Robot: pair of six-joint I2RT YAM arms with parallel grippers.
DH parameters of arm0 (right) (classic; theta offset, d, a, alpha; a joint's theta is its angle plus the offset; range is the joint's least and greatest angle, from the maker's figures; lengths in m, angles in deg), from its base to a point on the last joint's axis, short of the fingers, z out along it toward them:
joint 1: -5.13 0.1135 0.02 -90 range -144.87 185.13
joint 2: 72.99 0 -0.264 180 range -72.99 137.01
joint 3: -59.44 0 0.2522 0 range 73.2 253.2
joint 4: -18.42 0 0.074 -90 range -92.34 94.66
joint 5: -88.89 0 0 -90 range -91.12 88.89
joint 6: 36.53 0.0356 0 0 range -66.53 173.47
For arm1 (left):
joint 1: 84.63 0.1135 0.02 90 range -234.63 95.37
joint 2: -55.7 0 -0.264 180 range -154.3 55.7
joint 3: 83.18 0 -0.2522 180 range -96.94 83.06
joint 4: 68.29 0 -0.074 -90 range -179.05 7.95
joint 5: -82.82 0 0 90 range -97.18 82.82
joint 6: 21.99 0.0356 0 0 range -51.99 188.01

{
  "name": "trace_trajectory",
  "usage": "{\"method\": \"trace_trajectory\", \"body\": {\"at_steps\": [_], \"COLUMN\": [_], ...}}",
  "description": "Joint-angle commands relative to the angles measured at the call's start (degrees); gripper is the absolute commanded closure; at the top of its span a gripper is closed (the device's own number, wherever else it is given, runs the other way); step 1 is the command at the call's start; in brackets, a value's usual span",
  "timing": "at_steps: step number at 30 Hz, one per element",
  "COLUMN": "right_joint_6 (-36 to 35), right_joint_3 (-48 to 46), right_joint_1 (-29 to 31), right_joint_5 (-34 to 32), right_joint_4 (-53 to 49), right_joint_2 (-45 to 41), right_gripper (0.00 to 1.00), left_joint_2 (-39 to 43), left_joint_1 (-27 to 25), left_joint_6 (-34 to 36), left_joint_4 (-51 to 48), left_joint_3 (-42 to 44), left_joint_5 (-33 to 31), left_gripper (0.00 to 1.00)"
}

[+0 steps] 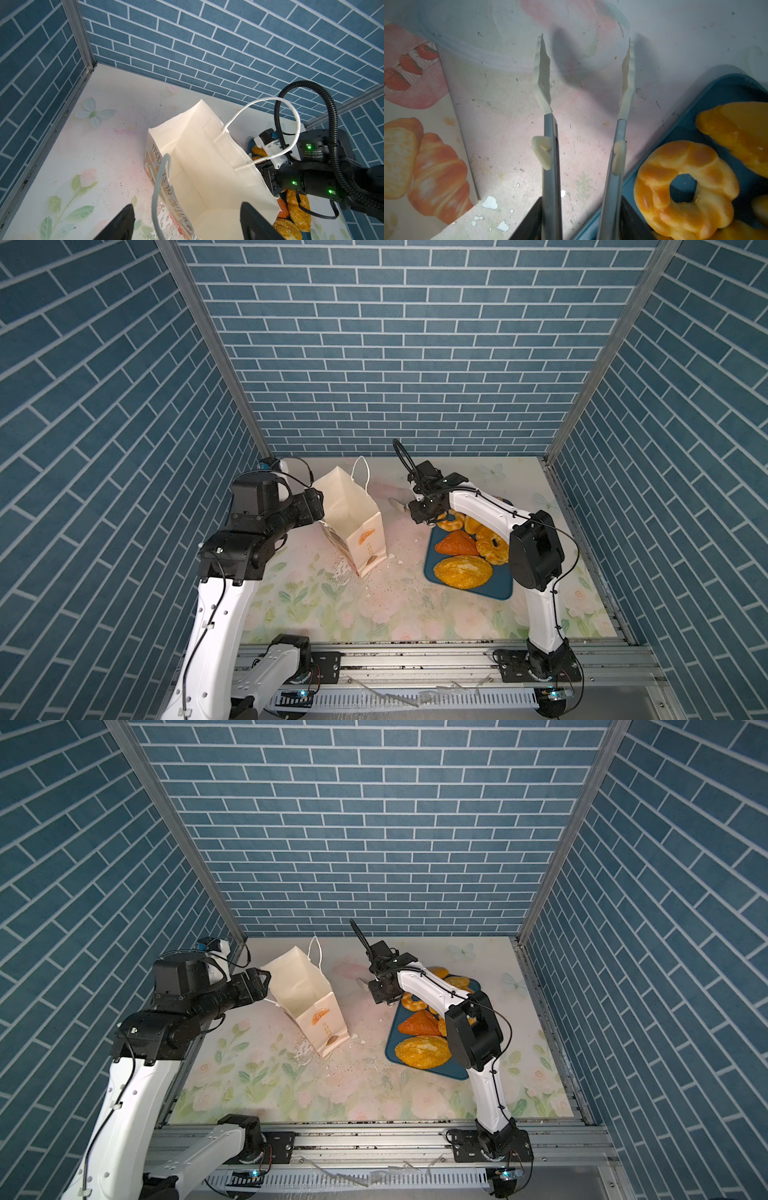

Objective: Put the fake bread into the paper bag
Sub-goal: 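Carry the tongs with the right gripper over the bread tray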

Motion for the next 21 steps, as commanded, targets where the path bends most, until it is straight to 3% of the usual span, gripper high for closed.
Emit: {"method": "trace_trajectory", "body": {"at_steps": [1,10,21], "right_joint_6": [-0.5,-2.0,-4.0], "right_joint_3": [3.3,5.7,1.5], "right_joint_1": [0.2,-2.7,-9.9], "right_joint_5": [1.3,1.9,-1.0], "right_joint_4": [-2.6,-9.7,-21.3], "right_joint_2": [-3.0,-10.7,-21.0], "right_gripper": [0.47,0.48,0.49], "left_joint_2": [0.1,-0.1,-0.8], "left_joint_1": [-0.5,-0.6,-0.7], "left_joint_6": [0.0,1.4,2.9], "left_joint_4": [0.3,-0.1,-0.3], "left_joint_3": [-0.3,-1.6,-3.1], "left_joint_5": [-0.8,-0.7,0.9], "left_gripper": [0.19,0.19,0.19]}}
